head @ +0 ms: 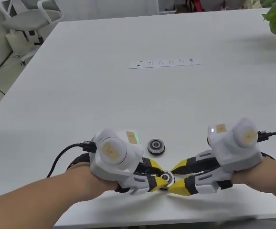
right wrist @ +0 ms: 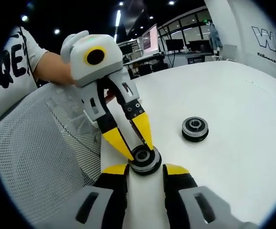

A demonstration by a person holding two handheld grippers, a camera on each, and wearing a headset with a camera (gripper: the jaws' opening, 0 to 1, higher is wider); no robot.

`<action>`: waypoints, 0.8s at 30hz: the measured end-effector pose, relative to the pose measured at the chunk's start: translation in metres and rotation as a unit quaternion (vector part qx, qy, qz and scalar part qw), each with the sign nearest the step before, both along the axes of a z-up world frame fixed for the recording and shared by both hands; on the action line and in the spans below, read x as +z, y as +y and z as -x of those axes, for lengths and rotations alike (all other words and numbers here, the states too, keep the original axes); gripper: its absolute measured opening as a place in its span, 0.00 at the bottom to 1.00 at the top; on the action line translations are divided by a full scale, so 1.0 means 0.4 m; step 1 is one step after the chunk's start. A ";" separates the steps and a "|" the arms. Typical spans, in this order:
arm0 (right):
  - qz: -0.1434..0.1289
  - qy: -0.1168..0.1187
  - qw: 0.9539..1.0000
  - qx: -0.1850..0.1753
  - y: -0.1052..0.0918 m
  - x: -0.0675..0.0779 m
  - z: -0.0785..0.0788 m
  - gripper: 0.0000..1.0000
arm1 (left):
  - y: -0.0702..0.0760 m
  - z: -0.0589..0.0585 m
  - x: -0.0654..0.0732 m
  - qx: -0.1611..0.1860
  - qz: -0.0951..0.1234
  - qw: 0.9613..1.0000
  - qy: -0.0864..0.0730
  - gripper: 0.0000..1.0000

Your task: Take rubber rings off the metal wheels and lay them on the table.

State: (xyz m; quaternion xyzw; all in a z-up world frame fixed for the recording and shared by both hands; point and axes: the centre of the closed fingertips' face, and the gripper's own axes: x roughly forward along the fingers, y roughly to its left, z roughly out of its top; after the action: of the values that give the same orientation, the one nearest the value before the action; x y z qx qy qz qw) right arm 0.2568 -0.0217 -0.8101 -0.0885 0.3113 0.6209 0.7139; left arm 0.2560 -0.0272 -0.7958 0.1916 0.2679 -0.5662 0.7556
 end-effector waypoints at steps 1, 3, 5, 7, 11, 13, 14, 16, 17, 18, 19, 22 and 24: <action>-0.002 0.005 1.000 -0.001 0.003 0.001 0.000 0.25 | 0.000 0.000 0.000 0.000 0.000 1.000 0.000 0.14; -0.004 0.009 1.000 -0.003 0.002 0.002 0.002 0.25 | 0.000 0.000 0.000 0.001 0.000 1.000 -0.001 0.14; -0.005 0.009 1.000 -0.002 0.002 0.002 0.005 0.23 | 0.000 -0.001 0.000 0.002 0.001 1.000 -0.001 0.14; -0.003 0.002 1.000 0.000 0.000 0.002 0.006 0.23 | 0.000 -0.001 0.000 0.003 0.002 1.000 -0.001 0.14; 0.005 -0.011 1.000 0.004 -0.008 0.001 0.008 0.20 | 0.001 -0.002 0.000 0.004 0.002 1.000 0.000 0.14; 0.006 -0.015 1.000 0.004 -0.012 0.000 0.008 0.18 | 0.001 -0.002 0.000 0.005 0.003 1.000 0.001 0.14; 0.006 -0.016 1.000 0.004 -0.013 0.001 0.008 0.18 | 0.001 -0.002 0.000 0.005 0.003 1.000 0.001 0.14; 0.006 -0.016 1.000 0.003 -0.014 0.001 0.008 0.16 | 0.001 -0.002 0.000 0.005 0.003 1.000 0.001 0.14; 0.005 -0.017 1.000 0.003 -0.015 0.001 0.008 0.16 | 0.001 -0.002 0.000 0.005 0.003 1.000 0.000 0.14; 0.006 -0.018 1.000 0.003 -0.015 0.001 0.009 0.15 | 0.002 -0.002 0.000 0.005 0.003 1.000 0.000 0.14; 0.006 -0.018 1.000 0.004 -0.016 0.001 0.010 0.14 | 0.002 -0.002 0.000 0.006 0.003 1.000 0.001 0.14; 0.011 -0.025 1.000 0.008 -0.019 -0.001 0.009 0.12 | 0.002 -0.002 0.000 0.006 0.003 1.000 0.000 0.14; 0.014 -0.028 0.999 0.009 -0.019 -0.003 0.008 0.10 | 0.002 -0.003 0.000 0.006 0.003 1.000 0.000 0.14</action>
State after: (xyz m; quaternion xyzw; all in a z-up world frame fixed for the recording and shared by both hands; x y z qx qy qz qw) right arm 0.2535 -0.0295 -0.8113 -0.1183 0.2992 0.6201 0.7155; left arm 0.2570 -0.0264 -0.7958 0.1882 0.2674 -0.5624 0.7594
